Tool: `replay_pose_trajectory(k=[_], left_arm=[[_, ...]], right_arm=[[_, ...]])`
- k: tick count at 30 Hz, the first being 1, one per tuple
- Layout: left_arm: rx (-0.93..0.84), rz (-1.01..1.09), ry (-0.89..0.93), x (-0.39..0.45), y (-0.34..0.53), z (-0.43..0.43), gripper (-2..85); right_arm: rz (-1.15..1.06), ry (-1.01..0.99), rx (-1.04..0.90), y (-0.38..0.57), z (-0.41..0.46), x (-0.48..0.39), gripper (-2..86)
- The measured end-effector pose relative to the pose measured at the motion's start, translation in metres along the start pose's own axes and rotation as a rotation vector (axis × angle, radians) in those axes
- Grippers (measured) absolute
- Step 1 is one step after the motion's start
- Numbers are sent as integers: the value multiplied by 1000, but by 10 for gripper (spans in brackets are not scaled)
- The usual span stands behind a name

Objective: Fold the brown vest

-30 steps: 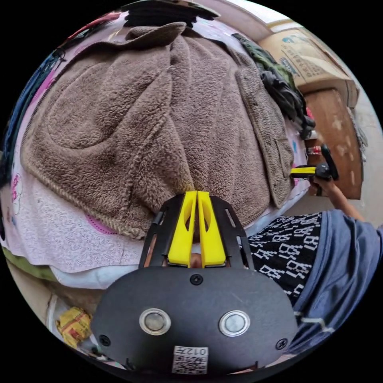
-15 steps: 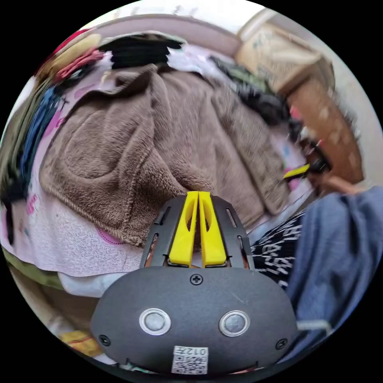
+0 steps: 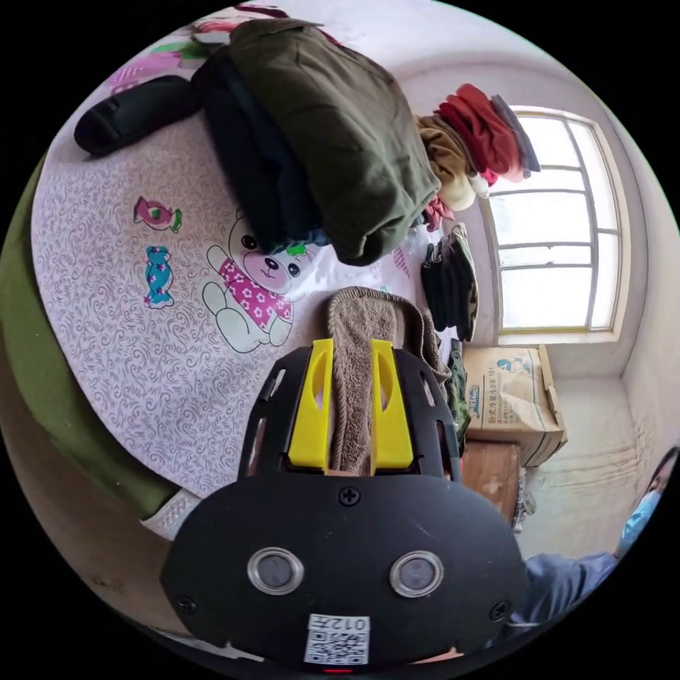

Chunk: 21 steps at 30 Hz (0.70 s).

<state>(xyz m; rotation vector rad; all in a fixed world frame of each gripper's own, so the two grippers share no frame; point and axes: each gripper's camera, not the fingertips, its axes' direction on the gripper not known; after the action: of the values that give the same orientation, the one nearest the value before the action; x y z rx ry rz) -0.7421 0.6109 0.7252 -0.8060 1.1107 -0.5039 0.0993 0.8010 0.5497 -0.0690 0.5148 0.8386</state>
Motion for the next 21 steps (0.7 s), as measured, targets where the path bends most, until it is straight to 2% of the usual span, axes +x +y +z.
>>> replay_pose_trajectory(k=[6,12,18,21], left_arm=[[-73,-28,-50,-9,-19,-3,38],[-123,-11,49,-11,-11,4,8],[-62,177,182,33,29,-29,2],[-69,368,239,81,68,-48,1]], right_arm=[[-22,54,-12,6,8,-9,9],[-5,39,3,18,16,-3,9],[-13,33,34,33,26,4,9],[-18,18,60,42,30,10,9]])
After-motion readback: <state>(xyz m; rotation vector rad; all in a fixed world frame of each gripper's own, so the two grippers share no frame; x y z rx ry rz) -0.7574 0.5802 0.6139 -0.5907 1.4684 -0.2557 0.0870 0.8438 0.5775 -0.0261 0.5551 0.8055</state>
